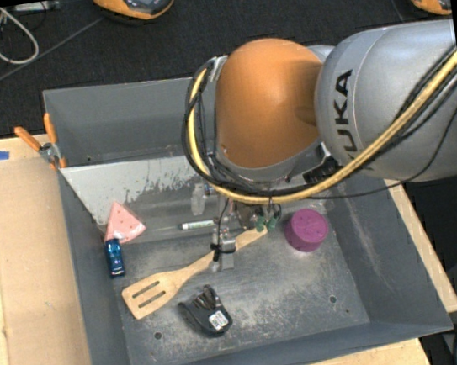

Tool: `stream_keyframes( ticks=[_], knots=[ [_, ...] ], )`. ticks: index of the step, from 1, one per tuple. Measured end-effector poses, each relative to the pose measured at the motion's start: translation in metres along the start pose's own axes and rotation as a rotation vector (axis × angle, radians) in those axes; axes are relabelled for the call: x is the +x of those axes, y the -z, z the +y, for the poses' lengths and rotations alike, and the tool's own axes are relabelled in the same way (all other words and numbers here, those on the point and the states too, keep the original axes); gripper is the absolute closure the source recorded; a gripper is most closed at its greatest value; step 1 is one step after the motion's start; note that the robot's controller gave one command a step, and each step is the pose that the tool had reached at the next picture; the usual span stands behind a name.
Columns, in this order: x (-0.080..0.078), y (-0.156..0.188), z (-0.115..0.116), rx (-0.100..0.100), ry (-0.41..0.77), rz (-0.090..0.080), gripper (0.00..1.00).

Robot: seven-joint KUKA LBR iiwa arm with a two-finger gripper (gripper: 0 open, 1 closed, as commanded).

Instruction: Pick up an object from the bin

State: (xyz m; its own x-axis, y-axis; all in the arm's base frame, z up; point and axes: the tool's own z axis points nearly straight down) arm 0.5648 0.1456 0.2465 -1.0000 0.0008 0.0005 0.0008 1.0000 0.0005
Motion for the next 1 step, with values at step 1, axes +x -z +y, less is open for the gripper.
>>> stream_keyframes(
  ticks=[1],
  knots=[
    [-0.0335, -0.0559, 0.0275, -0.002, 0.036, -0.008, 0.00]
  ],
)
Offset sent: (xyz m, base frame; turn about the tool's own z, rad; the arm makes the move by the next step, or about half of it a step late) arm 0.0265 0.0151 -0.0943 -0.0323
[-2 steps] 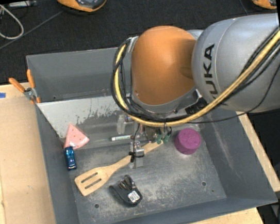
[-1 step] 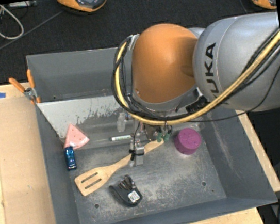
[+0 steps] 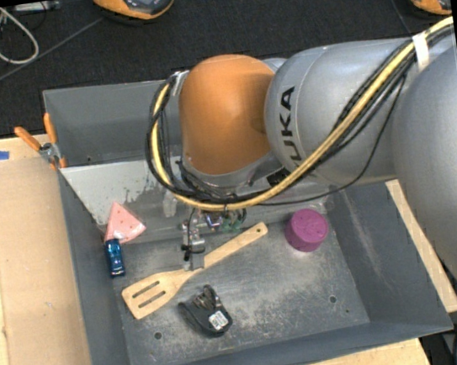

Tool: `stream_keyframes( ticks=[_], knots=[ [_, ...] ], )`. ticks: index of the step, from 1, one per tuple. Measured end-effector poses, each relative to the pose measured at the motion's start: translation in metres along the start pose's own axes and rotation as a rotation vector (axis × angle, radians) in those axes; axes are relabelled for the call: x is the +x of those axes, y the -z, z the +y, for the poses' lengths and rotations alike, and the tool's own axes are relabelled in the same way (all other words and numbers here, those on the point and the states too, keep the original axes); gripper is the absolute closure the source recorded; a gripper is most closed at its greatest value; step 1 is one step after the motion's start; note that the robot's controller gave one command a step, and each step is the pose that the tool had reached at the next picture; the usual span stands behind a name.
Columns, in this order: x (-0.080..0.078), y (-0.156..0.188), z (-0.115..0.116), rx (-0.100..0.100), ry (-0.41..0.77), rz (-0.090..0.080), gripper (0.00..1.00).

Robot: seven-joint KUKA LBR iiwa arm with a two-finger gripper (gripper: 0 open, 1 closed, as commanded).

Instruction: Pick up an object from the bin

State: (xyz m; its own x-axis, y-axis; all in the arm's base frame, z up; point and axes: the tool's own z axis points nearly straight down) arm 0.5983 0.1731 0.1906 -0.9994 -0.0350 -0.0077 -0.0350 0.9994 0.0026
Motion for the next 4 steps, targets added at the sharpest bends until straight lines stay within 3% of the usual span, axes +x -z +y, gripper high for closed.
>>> stream_keyframes(
  ticks=[1, 2, 3, 4],
  knots=[
    [0.009, -0.042, -0.013, 0.002, -0.005, 0.006, 0.00],
    [0.001, -0.082, 0.002, -0.001, 0.097, 0.003, 0.00],
    [-0.003, -0.123, -0.008, -0.001, 0.233, 0.000, 0.00],
    [0.000, -0.121, -0.029, -0.003, 0.009, 0.002, 1.00]
  ],
)
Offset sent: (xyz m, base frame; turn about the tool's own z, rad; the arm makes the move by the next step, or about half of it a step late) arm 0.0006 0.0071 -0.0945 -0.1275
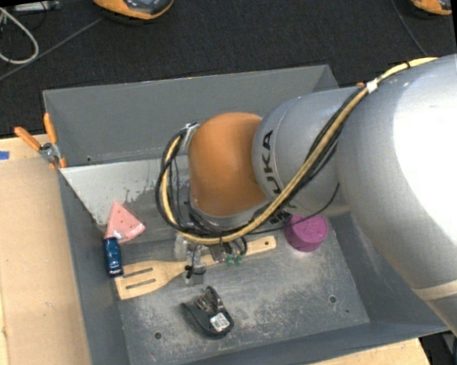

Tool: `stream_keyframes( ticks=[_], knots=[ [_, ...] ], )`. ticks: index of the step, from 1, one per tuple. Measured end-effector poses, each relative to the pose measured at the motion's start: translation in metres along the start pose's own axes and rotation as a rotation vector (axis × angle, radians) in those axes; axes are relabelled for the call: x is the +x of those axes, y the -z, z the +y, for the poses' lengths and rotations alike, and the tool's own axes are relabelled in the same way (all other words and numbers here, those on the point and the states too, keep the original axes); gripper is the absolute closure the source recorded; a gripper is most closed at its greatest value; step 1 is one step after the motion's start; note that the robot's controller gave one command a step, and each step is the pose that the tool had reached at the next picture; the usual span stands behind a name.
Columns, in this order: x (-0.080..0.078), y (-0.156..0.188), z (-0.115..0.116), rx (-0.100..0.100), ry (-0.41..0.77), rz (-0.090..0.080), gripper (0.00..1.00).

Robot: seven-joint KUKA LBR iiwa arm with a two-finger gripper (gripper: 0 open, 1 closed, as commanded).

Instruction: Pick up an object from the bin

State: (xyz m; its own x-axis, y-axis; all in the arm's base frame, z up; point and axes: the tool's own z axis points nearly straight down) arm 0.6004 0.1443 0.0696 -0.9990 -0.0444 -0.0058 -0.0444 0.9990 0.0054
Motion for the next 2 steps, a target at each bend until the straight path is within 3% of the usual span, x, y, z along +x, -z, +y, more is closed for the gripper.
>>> stream_keyframes(
  ticks=[1, 2],
  knots=[
    [0.000, 0.000, 0.000, 0.000, -0.001, 0.000, 1.00],
    [0.003, 0.071, -0.001, 0.001, 0.001, 0.005, 1.00]
  ],
)
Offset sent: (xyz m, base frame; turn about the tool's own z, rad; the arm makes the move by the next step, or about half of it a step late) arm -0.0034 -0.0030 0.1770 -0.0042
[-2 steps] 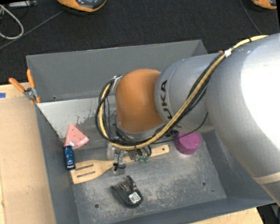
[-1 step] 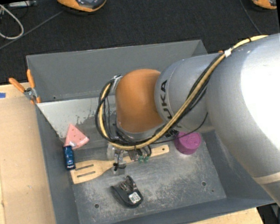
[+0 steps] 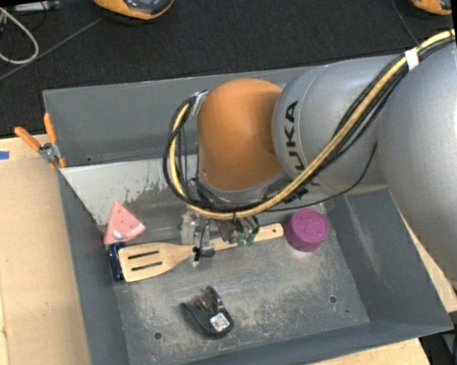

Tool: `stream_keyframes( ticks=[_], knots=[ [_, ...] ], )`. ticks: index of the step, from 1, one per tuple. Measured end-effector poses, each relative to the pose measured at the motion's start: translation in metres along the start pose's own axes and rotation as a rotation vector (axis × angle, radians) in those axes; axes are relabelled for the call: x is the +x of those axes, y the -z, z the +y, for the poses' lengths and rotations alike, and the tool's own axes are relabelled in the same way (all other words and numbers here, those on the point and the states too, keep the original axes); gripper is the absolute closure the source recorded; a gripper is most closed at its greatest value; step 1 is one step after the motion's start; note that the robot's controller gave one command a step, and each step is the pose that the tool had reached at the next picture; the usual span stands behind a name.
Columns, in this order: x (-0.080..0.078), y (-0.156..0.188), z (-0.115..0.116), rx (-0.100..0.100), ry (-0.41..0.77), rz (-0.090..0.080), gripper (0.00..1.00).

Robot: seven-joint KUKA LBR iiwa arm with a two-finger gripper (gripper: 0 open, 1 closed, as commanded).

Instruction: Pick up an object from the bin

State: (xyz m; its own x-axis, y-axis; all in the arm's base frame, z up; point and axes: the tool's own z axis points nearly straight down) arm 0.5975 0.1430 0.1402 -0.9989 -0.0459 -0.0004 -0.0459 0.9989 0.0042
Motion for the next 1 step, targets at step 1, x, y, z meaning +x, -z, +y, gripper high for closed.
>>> stream_keyframes(
  ticks=[1],
  knots=[
    [0.0005, 0.0768, -0.0078, 0.001, 0.007, 0.004, 1.00]
  ],
)
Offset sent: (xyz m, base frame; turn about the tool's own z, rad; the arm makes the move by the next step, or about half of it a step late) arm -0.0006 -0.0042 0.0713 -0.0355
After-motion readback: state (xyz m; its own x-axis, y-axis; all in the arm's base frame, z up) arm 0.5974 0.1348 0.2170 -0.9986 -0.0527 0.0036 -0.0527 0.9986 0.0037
